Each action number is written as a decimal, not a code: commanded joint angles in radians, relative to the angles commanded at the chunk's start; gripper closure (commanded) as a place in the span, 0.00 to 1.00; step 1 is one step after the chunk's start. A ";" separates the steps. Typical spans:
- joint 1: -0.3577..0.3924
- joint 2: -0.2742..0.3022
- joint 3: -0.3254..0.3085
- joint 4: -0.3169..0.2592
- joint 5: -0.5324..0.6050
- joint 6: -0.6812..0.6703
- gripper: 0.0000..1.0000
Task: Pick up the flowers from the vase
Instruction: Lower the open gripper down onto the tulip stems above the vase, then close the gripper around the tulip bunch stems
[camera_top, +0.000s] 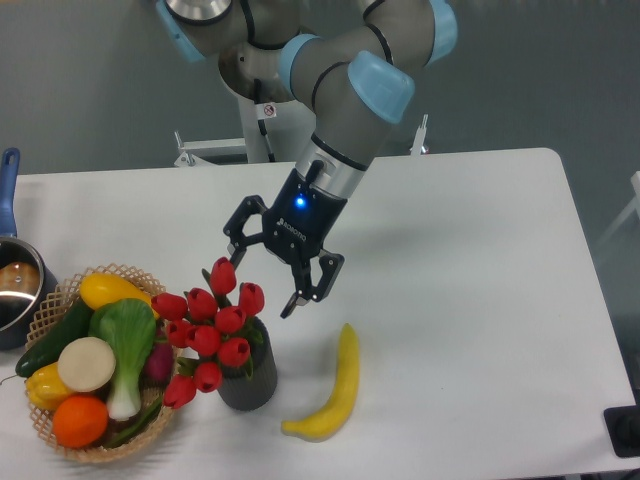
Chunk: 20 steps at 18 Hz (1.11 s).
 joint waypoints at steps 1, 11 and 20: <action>-0.002 -0.008 0.003 0.003 0.000 0.002 0.00; -0.043 -0.061 0.012 0.060 0.003 0.005 0.00; -0.067 -0.081 0.014 0.061 0.005 0.015 0.00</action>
